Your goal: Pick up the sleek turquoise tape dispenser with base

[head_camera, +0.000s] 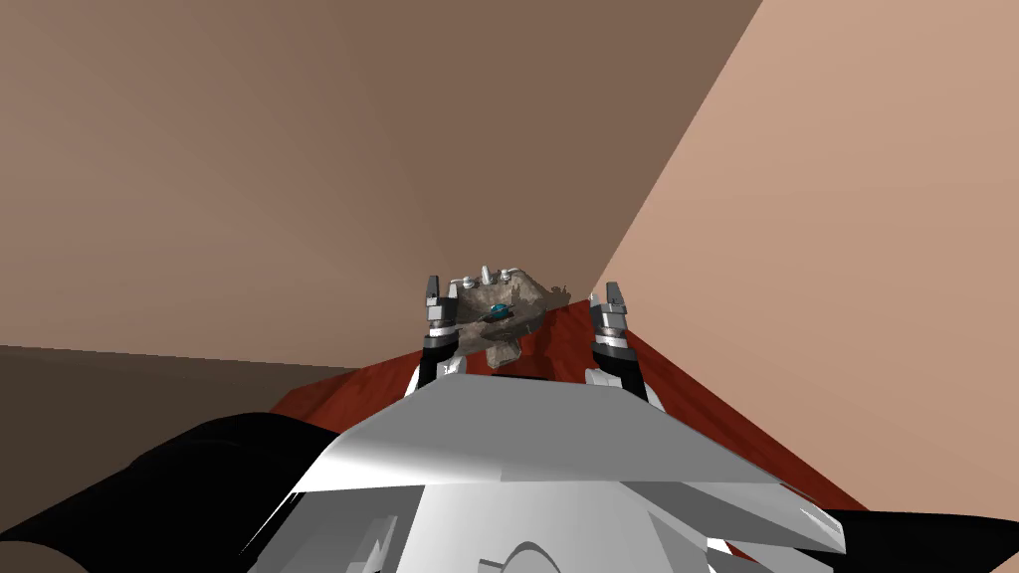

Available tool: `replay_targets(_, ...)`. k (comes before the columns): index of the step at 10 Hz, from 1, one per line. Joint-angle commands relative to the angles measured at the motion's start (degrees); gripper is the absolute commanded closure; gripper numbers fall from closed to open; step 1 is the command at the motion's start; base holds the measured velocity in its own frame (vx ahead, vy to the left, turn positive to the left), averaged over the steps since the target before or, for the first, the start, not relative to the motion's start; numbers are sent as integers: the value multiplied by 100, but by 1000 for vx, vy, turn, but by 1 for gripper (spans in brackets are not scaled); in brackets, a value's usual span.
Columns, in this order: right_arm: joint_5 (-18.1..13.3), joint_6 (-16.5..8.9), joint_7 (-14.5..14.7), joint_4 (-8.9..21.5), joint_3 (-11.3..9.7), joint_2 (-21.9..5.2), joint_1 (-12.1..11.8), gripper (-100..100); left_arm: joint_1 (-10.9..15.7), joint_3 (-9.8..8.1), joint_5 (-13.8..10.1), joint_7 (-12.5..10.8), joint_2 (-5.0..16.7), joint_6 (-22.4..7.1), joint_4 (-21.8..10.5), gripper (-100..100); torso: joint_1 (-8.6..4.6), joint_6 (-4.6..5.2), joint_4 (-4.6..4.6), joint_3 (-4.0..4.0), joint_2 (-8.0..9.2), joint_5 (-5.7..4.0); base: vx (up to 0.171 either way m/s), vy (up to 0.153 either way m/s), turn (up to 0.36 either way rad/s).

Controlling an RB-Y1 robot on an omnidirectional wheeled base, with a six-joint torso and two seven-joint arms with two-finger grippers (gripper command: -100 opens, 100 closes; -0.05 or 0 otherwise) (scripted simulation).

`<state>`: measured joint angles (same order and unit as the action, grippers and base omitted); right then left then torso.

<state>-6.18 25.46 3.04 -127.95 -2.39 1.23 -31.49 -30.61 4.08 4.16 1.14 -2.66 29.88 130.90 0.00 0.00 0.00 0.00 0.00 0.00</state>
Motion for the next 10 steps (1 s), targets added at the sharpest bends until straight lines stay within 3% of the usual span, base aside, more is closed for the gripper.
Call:
replay_targets(1,0,0,0,0,0,0,0,0,56,-43,-46,10,173,-96,-8,-100,0,0,0,0,0,0,-15,-23,30)
replay_targets(6,0,0,0,0,-1,1,1,0,506,-382,-389,84,923,-824,-94,-100,-36,0,4,11,19,-8,-48,-85,65)
replay_targets(7,0,0,0,0,-1,1,1,0,506,-382,-389,84,923,-882,-94,-100,-39,0,5,13,22,-9,-50,-77,26)
replay_targets(10,0,0,0,0,-1,1,0,0,786,-593,-589,124,1210,-1344,-164,-100,-21,0,3,7,12,-5,-40,-61,45)
